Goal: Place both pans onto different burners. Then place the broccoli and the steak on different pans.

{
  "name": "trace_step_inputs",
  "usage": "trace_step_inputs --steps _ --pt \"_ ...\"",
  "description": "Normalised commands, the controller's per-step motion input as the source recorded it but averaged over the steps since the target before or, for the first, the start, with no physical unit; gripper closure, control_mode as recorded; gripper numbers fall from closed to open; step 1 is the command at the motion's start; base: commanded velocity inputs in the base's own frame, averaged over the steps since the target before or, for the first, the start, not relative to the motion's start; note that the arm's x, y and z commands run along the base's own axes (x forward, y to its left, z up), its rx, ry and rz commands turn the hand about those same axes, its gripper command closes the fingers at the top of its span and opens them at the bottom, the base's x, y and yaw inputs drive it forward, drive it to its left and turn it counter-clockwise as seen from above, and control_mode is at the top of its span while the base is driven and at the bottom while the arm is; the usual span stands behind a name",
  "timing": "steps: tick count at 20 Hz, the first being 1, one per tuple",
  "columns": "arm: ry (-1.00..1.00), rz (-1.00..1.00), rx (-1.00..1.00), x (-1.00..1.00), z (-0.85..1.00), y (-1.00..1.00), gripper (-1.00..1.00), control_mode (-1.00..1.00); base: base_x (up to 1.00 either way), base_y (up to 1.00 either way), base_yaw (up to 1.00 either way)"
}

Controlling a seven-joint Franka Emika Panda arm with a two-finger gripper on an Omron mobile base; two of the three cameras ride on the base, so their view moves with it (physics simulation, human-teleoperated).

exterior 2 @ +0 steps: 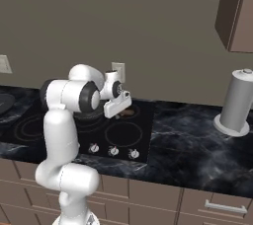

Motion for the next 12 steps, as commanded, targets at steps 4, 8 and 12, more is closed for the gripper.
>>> trace_step_inputs --steps 4,8,12 --pt "0.07 0.0 0.0 -0.13 -0.44 0.37 1.0 -1.0 0.0 0.0 0.0" --pt "0.06 0.01 0.0 -0.24 -0.31 0.31 1.0 -1.0 0.0 0.0 0.0" --pt "0.01 0.02 0.0 -0.36 -0.33 0.4 1.0 -1.0 0.0 0.0 0.0"
